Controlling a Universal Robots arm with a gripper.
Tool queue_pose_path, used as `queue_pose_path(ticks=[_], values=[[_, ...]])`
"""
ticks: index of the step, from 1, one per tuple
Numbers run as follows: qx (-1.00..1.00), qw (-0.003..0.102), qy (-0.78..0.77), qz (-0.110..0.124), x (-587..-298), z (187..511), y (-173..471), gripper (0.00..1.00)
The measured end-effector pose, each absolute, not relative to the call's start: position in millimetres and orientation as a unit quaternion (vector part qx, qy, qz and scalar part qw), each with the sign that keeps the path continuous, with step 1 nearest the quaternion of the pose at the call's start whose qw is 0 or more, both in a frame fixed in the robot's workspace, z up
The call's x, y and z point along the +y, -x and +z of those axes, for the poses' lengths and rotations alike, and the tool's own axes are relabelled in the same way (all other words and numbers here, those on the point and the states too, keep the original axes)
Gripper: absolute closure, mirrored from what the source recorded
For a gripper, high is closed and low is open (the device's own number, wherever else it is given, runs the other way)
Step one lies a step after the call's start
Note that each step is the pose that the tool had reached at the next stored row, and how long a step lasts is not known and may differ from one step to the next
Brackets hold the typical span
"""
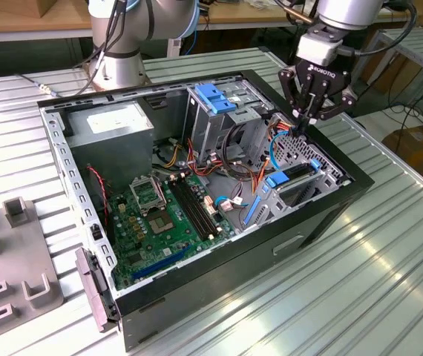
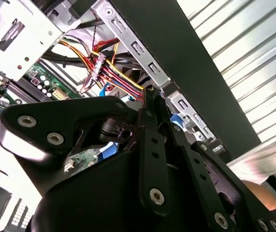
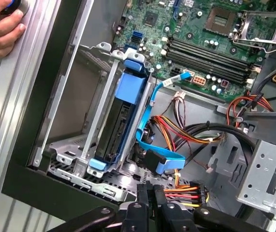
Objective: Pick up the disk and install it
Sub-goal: 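Insert the first disk wire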
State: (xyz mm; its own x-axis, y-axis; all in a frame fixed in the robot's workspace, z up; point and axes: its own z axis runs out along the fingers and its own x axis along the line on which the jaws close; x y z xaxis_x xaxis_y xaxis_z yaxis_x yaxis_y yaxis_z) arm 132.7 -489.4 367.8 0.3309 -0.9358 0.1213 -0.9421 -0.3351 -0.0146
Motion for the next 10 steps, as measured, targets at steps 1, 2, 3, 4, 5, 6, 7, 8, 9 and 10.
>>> queue_pose_path(ticks=[1,2,3,4,5,6,7,8,9,10], values=[[-0.576,0.029,-0.815,0.054,-489.5,367.9,-130.9,0.83],[-0.576,0.029,-0.815,0.054,-489.4,367.9,-129.2,0.83],[-0.576,0.029,-0.815,0.054,-489.4,368.0,-127.5,0.83],[-0.576,0.029,-0.815,0.054,-489.4,368.0,-126.2,0.83],[-0.576,0.029,-0.815,0.054,-489.5,367.9,-125.1,0.83],[-0.576,0.029,-0.815,0.054,-489.5,368.0,-124.3,0.83],[-0.576,0.029,-0.815,0.054,-489.5,367.9,-123.9,0.83],[-0.577,0.029,-0.815,0.054,-489.5,367.9,-123.9,0.83],[-0.58,0.029,-0.812,0.054,-489.4,368.0,-123.8,0.83],[-0.591,0.03,-0.805,0.053,-489.4,367.7,-123.7,0.83]])
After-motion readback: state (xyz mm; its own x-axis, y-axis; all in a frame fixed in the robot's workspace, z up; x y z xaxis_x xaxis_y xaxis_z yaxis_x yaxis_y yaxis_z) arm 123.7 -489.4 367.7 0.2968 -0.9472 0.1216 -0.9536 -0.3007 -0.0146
